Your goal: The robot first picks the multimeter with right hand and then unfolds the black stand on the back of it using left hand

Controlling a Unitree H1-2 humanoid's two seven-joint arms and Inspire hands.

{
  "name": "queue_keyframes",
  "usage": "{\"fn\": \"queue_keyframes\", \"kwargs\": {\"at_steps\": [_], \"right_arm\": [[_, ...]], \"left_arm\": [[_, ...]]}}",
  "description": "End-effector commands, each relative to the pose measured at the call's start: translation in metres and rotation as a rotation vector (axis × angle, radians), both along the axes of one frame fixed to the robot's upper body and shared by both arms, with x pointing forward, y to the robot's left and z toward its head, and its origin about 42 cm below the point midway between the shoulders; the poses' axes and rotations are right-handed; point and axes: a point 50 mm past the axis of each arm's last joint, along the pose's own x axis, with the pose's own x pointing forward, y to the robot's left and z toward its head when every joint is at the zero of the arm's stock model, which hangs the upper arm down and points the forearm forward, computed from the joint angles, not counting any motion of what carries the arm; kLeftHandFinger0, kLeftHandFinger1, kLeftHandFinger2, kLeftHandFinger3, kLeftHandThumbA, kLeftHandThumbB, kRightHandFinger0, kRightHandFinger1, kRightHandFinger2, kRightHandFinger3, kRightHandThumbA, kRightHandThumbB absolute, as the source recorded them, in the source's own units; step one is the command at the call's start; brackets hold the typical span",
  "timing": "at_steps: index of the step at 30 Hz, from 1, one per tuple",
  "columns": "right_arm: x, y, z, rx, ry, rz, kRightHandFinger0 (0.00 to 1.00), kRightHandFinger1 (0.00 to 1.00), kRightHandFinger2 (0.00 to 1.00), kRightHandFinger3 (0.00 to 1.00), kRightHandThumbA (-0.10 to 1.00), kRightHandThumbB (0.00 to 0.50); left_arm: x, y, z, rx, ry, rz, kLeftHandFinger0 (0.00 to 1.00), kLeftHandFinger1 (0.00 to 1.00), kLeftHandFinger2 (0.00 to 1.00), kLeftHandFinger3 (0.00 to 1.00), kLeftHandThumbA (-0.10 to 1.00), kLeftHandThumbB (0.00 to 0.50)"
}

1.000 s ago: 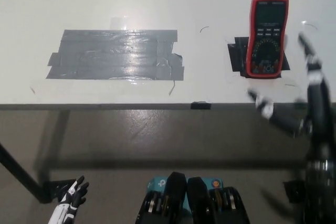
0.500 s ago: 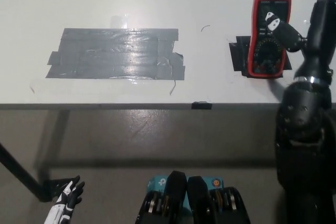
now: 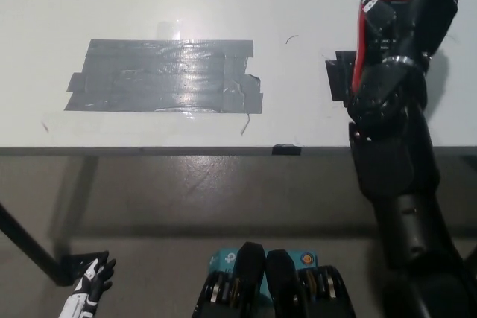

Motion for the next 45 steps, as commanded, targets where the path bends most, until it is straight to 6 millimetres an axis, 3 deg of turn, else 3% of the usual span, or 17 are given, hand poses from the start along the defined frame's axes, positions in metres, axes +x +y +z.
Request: {"fn": "queue_keyframes", "kwargs": {"at_steps": [1, 6, 11, 12, 15, 21, 30, 36, 42, 45], "right_arm": [[0.009, 0.007, 0.036, 0.088, -0.072, -0.034, 1.0, 1.0, 1.0, 1.0, 0.92, 0.388], [0.016, 0.01, 0.041, 0.135, -0.051, -0.019, 1.0, 1.0, 1.0, 1.0, 0.91, 0.37], [0.03, 0.001, 0.029, 0.193, 0.0, -0.025, 1.0, 1.0, 1.0, 1.0, 0.88, 0.364], [0.032, -0.002, 0.029, 0.22, 0.003, -0.015, 1.0, 1.0, 1.0, 1.0, 0.91, 0.39], [0.035, -0.005, 0.031, 0.256, 0.019, -0.014, 1.0, 1.0, 1.0, 1.0, 0.96, 0.395], [0.037, -0.004, 0.035, 0.329, 0.022, 0.022, 1.0, 1.0, 1.0, 1.0, 0.94, 0.4], [0.044, 0.007, 0.027, 0.311, 0.019, -0.006, 1.0, 1.0, 1.0, 1.0, 0.87, 0.439], [0.044, 0.017, 0.03, 0.307, 0.032, 0.011, 1.0, 1.0, 1.0, 1.0, 0.87, 0.426], [0.044, 0.023, 0.032, 0.266, 0.037, 0.005, 1.0, 1.0, 1.0, 1.0, 0.82, 0.486], [0.045, 0.023, 0.03, 0.257, 0.045, 0.012, 1.0, 1.0, 1.0, 1.0, 0.76, 0.485]], "left_arm": [[-0.009, 0.0, 0.007, 0.016, -0.049, -0.01, 1.0, 1.0, 1.0, 1.0, 1.0, 0.126], [-0.012, 0.0, 0.008, 0.026, -0.048, -0.012, 1.0, 1.0, 1.0, 1.0, 1.0, 0.118], [-0.015, 0.001, 0.005, 0.023, -0.049, -0.017, 1.0, 1.0, 1.0, 1.0, 1.0, 0.117], [-0.014, 0.001, 0.006, 0.022, -0.049, -0.015, 1.0, 1.0, 1.0, 1.0, 1.0, 0.119], [-0.014, 0.0, 0.007, 0.035, -0.046, -0.012, 1.0, 1.0, 1.0, 1.0, 1.0, 0.128], [-0.013, -0.002, 0.005, 0.039, -0.051, -0.011, 1.0, 1.0, 1.0, 1.0, 1.0, 0.113], [-0.015, -0.002, 0.006, 0.035, -0.051, -0.01, 1.0, 1.0, 1.0, 1.0, 1.0, 0.102], [-0.014, -0.001, 0.007, 0.055, -0.058, -0.014, 1.0, 1.0, 1.0, 1.0, 1.0, 0.096], [-0.012, -0.001, 0.008, 0.054, -0.071, -0.015, 1.0, 1.0, 1.0, 1.0, 1.0, 0.091], [-0.012, 0.0, 0.01, 0.054, -0.07, -0.016, 1.0, 1.0, 1.0, 1.0, 1.0, 0.087]]}}
